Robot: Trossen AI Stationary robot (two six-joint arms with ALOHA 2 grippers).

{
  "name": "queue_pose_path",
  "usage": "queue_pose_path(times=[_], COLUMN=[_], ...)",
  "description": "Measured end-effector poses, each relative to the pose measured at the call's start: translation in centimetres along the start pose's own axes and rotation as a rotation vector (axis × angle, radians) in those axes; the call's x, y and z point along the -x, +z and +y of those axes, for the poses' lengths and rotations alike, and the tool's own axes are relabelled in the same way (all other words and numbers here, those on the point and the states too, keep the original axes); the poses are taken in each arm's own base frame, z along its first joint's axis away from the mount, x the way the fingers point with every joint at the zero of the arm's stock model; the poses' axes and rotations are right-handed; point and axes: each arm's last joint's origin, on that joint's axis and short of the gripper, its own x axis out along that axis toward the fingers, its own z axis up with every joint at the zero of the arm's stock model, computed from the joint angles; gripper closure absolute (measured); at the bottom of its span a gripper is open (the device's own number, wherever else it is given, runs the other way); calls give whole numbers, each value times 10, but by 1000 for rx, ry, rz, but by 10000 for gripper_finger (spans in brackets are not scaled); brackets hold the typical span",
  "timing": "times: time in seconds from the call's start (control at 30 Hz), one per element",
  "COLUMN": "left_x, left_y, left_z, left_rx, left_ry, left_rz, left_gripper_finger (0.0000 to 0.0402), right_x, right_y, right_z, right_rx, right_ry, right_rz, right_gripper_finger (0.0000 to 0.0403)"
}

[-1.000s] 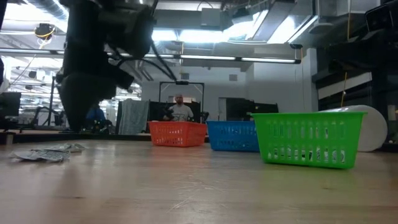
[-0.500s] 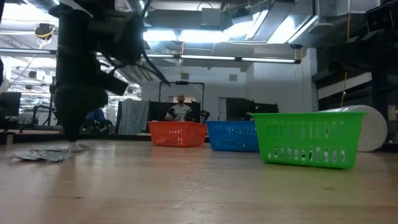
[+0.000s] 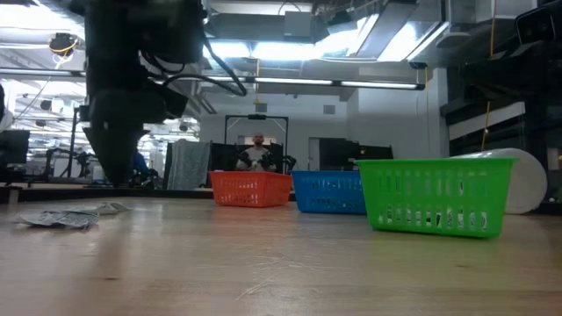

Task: Pick & Place First Aid Supplies
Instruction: Put the green bandage pack into the blue basket

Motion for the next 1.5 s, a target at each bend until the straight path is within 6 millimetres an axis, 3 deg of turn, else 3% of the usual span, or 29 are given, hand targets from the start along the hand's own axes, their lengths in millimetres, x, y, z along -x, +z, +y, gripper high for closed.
queue_pose_path(times=[0.83,0.97,1.23,1.5], left_x=[-36,-37,-37,-33], left_y=[21,21,21,23], left_z=[7,6,6,4], left_rx=[-27,-27,-30,-33], left_ry=[19,15,19,29], left_rz=[167,168,168,65], left_gripper_finger=[299,318,393,400], right_x=[0,0,0,0], right_y=[0,0,0,0], right_z=[0,0,0,0], right_rx=[0,0,0,0], right_ry=[0,1,0,0], right_rz=[0,1,0,0], right_gripper_finger=[377,377,377,377])
